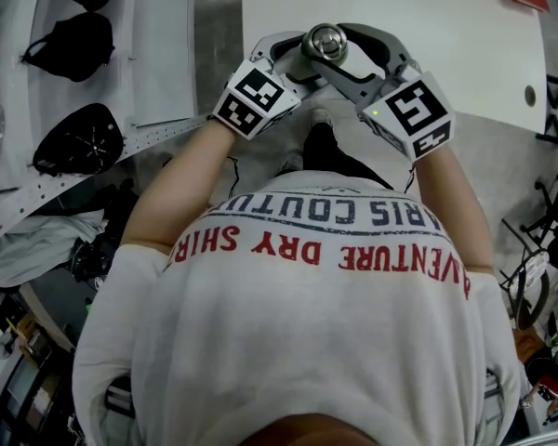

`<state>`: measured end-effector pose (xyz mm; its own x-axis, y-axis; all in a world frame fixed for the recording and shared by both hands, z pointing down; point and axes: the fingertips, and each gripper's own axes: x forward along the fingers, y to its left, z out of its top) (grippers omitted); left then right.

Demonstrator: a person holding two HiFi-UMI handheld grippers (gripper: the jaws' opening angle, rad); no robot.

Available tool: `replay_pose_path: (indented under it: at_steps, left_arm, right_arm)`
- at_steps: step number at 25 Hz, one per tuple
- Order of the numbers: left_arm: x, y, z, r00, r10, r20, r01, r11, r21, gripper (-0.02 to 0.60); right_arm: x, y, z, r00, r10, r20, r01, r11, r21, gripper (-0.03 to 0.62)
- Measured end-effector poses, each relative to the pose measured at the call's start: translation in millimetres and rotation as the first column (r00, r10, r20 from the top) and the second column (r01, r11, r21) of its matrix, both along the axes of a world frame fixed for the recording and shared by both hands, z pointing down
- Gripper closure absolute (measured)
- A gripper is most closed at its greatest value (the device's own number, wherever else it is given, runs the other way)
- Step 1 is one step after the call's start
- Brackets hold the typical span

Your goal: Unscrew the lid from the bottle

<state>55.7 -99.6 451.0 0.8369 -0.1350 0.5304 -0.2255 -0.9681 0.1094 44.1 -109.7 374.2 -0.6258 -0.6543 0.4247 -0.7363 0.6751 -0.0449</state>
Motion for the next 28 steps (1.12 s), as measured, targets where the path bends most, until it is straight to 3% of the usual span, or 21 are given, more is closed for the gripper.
replay_pose_path:
  at_steps: [8, 14, 18, 23, 28]
  left_arm:
    - [-1, -1, 1, 0.995, 0.093, 0.027, -0.093, 0.996, -0.002, 0.231]
    - [-1, 0, -1, 0.984, 0.173, 0.046, -0.173, 0.985, -0.006, 0.23]
    - [-1, 0, -1, 0.973, 0.221, 0.062, -0.221, 0.975, -0.008, 0.232]
    - [0, 1, -2, 0.956, 0.284, 0.074, -0.283, 0.959, -0.013, 0.231]
    - [-1, 2, -2, 0.922, 0.376, 0.094, -0.377, 0.926, -0.014, 0.23]
  right_arm:
    - [-2, 1, 0, 0.983, -0.181, -0.032, 0.181, 0.983, 0.005, 0.344]
    - [-3, 4, -1, 0.942, -0.333, -0.047, 0.333, 0.943, -0.01, 0.344]
    - [-5, 5, -4, 0.888, -0.458, -0.038, 0.458, 0.889, -0.006, 0.343]
    - [-6, 8, -7, 0.798, -0.6, -0.058, 0.601, 0.799, 0.008, 0.343]
    - [-8, 11, -8, 0.708, -0.703, -0.065, 0.705, 0.709, 0.01, 0.343]
